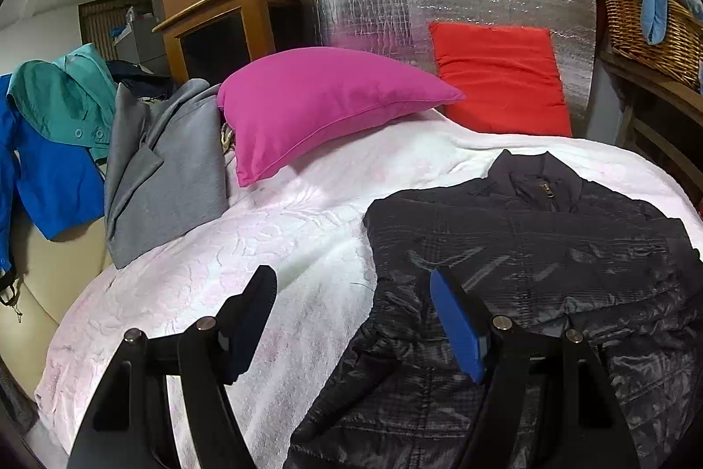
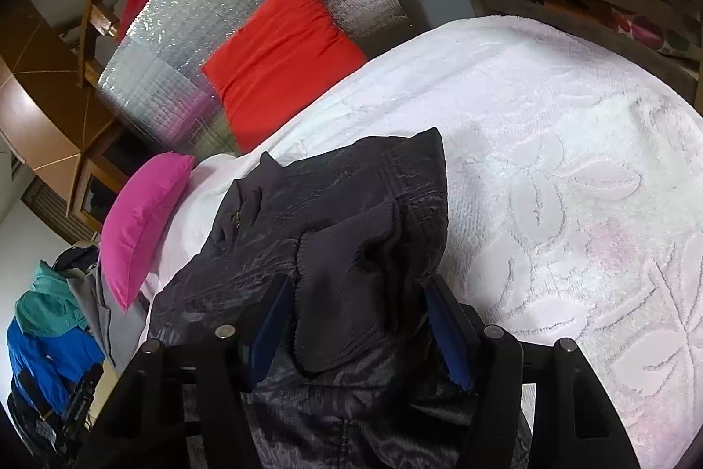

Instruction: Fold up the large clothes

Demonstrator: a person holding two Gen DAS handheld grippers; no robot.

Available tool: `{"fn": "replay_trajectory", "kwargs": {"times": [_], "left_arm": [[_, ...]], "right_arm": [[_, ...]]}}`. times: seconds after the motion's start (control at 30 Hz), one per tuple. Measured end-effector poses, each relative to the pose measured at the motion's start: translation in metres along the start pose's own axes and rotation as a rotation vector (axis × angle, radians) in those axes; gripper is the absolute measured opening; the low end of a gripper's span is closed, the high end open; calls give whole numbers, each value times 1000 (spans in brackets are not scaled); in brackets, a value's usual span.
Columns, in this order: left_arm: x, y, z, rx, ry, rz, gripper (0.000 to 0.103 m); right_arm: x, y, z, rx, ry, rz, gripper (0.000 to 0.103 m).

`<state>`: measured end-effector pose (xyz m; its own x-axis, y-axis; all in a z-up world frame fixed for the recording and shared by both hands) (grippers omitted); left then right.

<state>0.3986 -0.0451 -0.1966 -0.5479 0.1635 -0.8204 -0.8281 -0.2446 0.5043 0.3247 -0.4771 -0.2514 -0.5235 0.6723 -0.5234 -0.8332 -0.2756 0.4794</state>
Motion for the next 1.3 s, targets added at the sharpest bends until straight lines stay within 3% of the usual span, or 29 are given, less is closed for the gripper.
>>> {"fn": "replay_trajectory", "kwargs": {"times": [0.23, 0.3, 0.47, 0.6, 0.67, 0.7, 0.73, 0.8, 0.9, 0.97, 1.07, 1.1, 1.13, 1.2, 1.3], "left_arm": [[7, -22, -7, 14, -16, 50, 75], [15, -39, -18, 67, -39, 121, 81], [35, -84, -41, 243, -1, 334, 81], [41, -99, -52, 333, 46, 394, 81], [44, -106, -60, 362, 54, 420, 81], [46, -108, -63, 383, 65, 428, 81], [47, -112, -68, 402, 80, 440, 81], [48, -115, -71, 415, 96, 456, 76], [38, -111, -67, 416, 131, 430, 44], [31, -105, -62, 411, 141, 400, 36], [35, -107, -65, 379, 97, 419, 37], [38, -110, -68, 362, 74, 437, 43], [39, -113, -69, 351, 60, 445, 45], [41, -113, -69, 301, 25, 459, 64], [36, -105, -65, 306, 28, 458, 64]], "right_arm": [[5, -22, -16, 19, -46, 42, 69], [8, -31, -23, 31, -61, 65, 69], [11, -43, -36, 25, -85, 91, 69], [7, -47, -39, -14, -104, 77, 70], [7, -51, -35, -33, -92, 73, 65], [7, -53, -30, -39, -62, 69, 49], [7, -54, -26, -27, -36, 69, 44], [5, -54, -19, 13, 25, 57, 38], [-2, -45, -2, 22, 93, 19, 32], [-10, -34, 13, -3, 128, -30, 32], [-11, -30, 18, -11, 150, -40, 32], [-7, -34, 9, 12, 133, -16, 32], [-2, -41, -1, 28, 100, 22, 36], [5, -50, -14, 48, 40, 64, 44], [2, -38, -15, 43, -11, 51, 57]]}}
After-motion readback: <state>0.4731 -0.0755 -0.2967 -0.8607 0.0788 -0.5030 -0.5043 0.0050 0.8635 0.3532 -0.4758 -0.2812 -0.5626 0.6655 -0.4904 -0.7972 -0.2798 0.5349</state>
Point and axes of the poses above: each gripper's, at about its wrist camera, not at the fingertips, and y roughly against the way its jaws point, z to its left, x to its underside, the point moved 8 cm from there along -y, roughly the way its jaws point, and after that the axes turned 15 degrees about -x, right-handed, at the moved point
